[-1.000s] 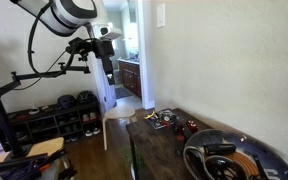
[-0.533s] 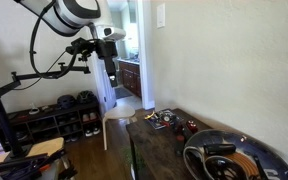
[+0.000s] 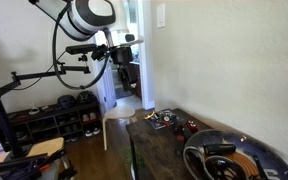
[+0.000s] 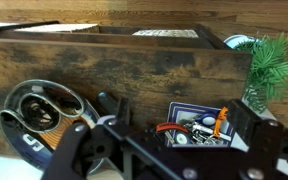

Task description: Place a torch on the round tray

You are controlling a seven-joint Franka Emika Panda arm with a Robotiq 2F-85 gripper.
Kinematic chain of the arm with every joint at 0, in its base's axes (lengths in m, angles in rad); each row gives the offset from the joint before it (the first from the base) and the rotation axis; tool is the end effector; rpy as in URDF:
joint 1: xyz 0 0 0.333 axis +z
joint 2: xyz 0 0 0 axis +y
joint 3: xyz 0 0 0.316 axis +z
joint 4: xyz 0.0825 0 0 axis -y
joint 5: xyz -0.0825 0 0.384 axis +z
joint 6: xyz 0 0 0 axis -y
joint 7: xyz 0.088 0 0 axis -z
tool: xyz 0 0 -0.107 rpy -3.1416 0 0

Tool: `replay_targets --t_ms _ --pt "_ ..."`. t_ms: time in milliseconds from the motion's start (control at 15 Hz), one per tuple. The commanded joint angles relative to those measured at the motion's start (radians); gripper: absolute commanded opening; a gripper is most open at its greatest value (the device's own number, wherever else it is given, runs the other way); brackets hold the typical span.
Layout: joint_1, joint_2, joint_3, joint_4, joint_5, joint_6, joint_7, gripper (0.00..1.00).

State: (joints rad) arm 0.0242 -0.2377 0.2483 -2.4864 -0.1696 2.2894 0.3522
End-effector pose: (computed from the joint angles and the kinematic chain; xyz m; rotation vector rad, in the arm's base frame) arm 0.4340 0.1168 0.3769 2.9695 0.0363 0.1280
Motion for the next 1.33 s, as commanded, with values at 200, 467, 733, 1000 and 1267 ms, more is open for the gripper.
replay_targets --t_ms 200,467,733,1000,1267 --pt "0.031 0.066 -0.053 0.025 -0.005 0.022 -0.155 1.0" --pt "0.04 0.085 -0.058 0.04 -0.004 0.022 -0.173 1.0" --pt "0.029 0.128 -0.068 0.053 -0.035 0.017 -0.194 1.0" --pt "0.023 0.176 -0.095 0.069 -0.106 0.042 -0.241 1.0" --pt "0.02 0.237 -0.129 0.104 -0.169 0.084 -0.321 1.0"
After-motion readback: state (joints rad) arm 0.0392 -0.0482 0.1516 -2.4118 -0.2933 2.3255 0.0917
